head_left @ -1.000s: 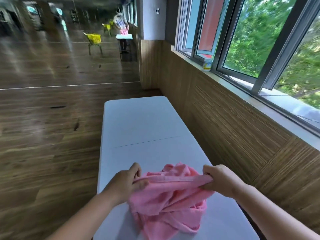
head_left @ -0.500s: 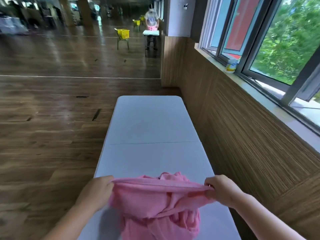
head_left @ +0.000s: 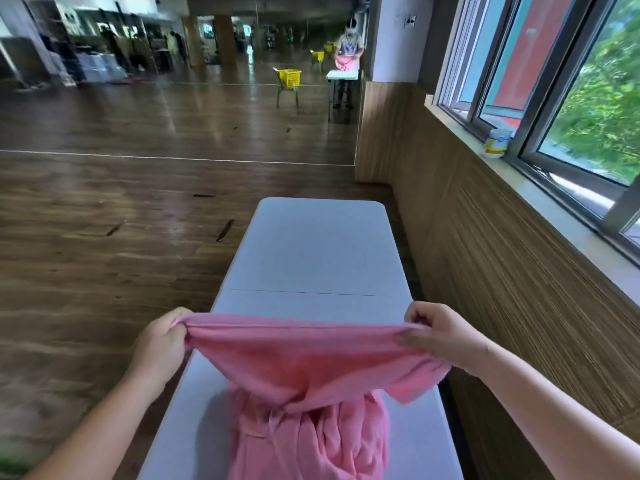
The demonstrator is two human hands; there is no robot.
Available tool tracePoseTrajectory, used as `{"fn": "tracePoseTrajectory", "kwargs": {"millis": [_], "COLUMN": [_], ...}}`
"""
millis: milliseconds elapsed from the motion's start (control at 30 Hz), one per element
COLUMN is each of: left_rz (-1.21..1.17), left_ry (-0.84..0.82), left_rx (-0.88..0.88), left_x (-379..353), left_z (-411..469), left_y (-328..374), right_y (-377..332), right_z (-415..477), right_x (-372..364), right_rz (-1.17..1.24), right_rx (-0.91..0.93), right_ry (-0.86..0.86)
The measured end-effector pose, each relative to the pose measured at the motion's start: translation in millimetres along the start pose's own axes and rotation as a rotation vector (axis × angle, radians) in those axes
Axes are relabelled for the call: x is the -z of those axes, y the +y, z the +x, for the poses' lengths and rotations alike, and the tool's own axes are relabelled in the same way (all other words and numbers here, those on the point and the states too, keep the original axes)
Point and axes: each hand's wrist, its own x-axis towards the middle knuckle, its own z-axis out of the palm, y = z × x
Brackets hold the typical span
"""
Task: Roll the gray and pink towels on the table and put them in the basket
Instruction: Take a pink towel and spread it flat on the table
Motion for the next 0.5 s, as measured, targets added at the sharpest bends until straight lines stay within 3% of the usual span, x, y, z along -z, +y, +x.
{"fn": "tracePoseTrajectory", "kwargs": {"millis": [200, 367, 500], "left_rz": [0.177, 0.321, 0.5], "left_ry": [-0.159, -0.291, -0.174], "left_rx": [-0.008, -0.013, -0.081], "left_x": [20.3, 26.0, 29.0], "left_z": [16.0, 10.0, 8.3], "left_y": [-0.5, -4.6, -15.0], "right_y": [19.4, 31.9, 37.8], "right_z": [-9.4, -21.3, -29.2], "right_x": [13.7, -2.5, -11.1], "right_rz": [-0.719, -0.779, -0.708], "right_rx": [-0.124, -0.289, -0.284], "right_ry": [-0.019, 0.08, 0.122]}}
